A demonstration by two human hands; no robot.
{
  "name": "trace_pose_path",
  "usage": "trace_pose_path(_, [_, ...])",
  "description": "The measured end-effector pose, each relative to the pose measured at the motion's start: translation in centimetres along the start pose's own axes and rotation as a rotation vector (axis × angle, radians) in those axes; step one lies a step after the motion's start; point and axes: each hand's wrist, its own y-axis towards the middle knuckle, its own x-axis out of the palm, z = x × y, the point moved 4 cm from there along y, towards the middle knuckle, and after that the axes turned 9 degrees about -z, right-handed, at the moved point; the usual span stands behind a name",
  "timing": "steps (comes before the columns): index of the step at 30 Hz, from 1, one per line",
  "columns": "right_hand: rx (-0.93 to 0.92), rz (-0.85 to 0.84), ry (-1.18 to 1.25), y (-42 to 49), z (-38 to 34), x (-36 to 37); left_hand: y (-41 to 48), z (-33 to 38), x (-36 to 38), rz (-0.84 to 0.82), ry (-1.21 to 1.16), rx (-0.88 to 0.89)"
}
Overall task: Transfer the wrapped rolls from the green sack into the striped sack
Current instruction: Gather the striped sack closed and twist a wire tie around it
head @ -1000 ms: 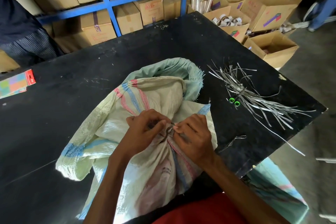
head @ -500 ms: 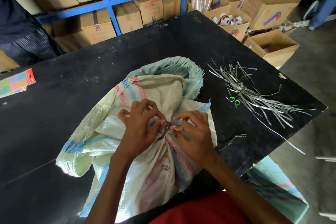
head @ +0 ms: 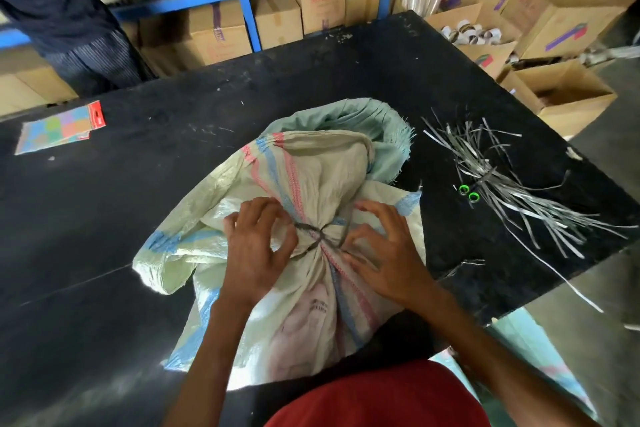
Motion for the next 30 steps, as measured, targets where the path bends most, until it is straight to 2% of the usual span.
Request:
trace_pose_path(3, [-0.059,-0.281,-0.104,2.0,0.5,0.9,-1.9,-3.0,-0.4,-0.105,-0.099,0.03])
trace_pose_path(6, [-0.052,-0.588,-0.149,4.0,2.2,2.4,-4.7,-6.2,1.1,-0.362,-0.025,-0.008])
trace_pose_path(7, [-0.025,-0.637,-0.129,4.6,2.9,2.9,-5.2,-7.2,2.0,-0.43,-0.013,-0.006])
trace_pose_path(9, [0.025,-0.691,-0.134,5.2,3.7,3.9,-6.3,-8.7,3.7,-0.451,-0.049,-0.045])
trace_pose_path(11, [0.054,-0.674,-0.091,5.3,3.8,4.5,-6.4,-9.3,4.4,-0.358,-0.125,-0.109])
trace_pose_path(15, [0.061,-0.5,0.12,5.4,3.5,4.2,-6.3,-9.4,2.6,-0.106,-0.144,-0.221])
trace_pose_path(18, [0.051,-0.399,0.234,6.3,1.1,3.5,-7.2,-9.7,-0.7,-0.081,-0.302,-0.327])
trace_pose_path(21, [-0.017,-0.35,0.284,8.1,-3.2,2.0,-8.1,-8.7,-6.1,-0.051,-0.475,-0.347])
trace_pose_path(25, [-0.12,-0.31,0.335,10.8,-10.2,0.4,-10.2,-8.1,-12.4,0.071,-0.662,-0.342])
trace_pose_path(30, [-0.182,-0.32,0.45,14.1,-19.3,2.3,-14.0,-9.9,-20.1,0.399,-0.921,-0.44])
